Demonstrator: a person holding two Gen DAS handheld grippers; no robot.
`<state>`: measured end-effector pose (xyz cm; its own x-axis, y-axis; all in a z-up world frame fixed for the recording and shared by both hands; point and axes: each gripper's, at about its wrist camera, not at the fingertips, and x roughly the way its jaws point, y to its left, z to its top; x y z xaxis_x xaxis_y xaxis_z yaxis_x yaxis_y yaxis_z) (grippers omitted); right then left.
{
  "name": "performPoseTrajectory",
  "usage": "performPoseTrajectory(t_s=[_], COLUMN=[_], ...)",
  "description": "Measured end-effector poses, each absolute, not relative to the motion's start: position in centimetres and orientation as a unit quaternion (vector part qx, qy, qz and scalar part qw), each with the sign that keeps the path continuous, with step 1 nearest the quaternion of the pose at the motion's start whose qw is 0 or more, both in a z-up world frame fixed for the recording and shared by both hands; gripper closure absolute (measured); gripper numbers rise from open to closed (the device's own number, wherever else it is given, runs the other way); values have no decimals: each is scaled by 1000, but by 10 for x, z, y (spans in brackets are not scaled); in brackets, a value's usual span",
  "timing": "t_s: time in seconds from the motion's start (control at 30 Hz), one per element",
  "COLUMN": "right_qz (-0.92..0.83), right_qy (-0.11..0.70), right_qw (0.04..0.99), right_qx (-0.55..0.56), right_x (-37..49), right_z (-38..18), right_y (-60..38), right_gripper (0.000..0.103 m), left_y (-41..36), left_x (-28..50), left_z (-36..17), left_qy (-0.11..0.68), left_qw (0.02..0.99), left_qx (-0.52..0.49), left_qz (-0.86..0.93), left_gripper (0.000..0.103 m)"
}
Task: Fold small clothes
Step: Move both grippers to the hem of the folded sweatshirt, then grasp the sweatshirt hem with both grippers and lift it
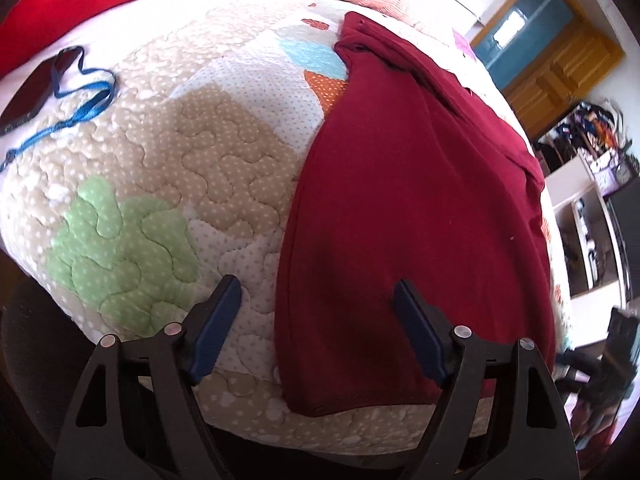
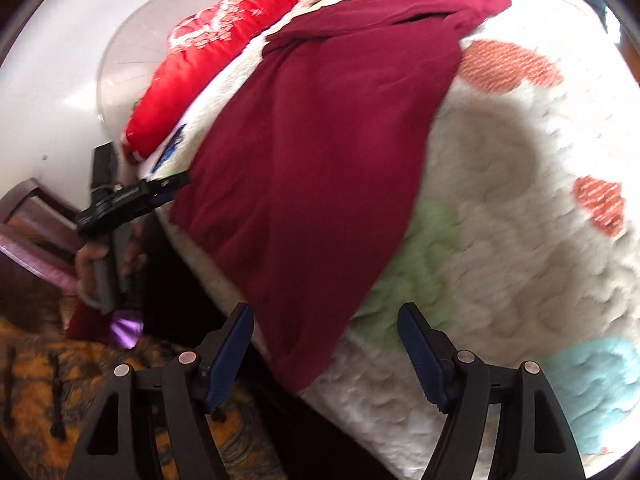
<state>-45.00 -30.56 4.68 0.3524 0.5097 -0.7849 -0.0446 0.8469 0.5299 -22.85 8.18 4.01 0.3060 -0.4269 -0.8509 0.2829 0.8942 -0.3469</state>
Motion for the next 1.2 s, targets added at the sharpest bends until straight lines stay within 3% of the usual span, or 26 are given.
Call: performPoseTrajectory(t_s=[0.23,0.47,0.57,0.63,0.67,0.73,0.87,0.9,0.97,1.2], right_qz=[201,211,220,225,229,237,238,242,261,270], right_qy=[533,523,508,499,497,497,495,492,476,395], right_qw=[789,792,795,796,795,793,788,787,788,826], right_qx=[232,234,248,260,262,261,277,281,290,298], right_x=[-448,-442,-441,-437,-436,-432,-424,-422,-417,-394], right_z=[43,44,42,42,41,38,31,32,41,90], right_y=[-297,-289,-286,-284,-283,-283,-287,-291,-292,-321], right_gripper=[29,26,24,29,39,55,86,88,88,89], left_y=[64,44,36,34,34,35,36,35,34,40], left_x=[-234,-244,-247,-246,-246,-246,-252,-253,-250,-215], left_z=[37,29,27,27,28,30,36,39,47,108], left_qy=[544,540,540,543,543,539,527,522,521,465], left_qw=[809,802,802,801,802,804,804,806,802,826], left_qx=[1,56,73,69,63,57,50,57,59,-9], left_qz=[-224,-248,-244,-241,-240,-245,-272,-275,-285,-319], left_gripper=[23,3,3,4,5,18,69,85,90,93])
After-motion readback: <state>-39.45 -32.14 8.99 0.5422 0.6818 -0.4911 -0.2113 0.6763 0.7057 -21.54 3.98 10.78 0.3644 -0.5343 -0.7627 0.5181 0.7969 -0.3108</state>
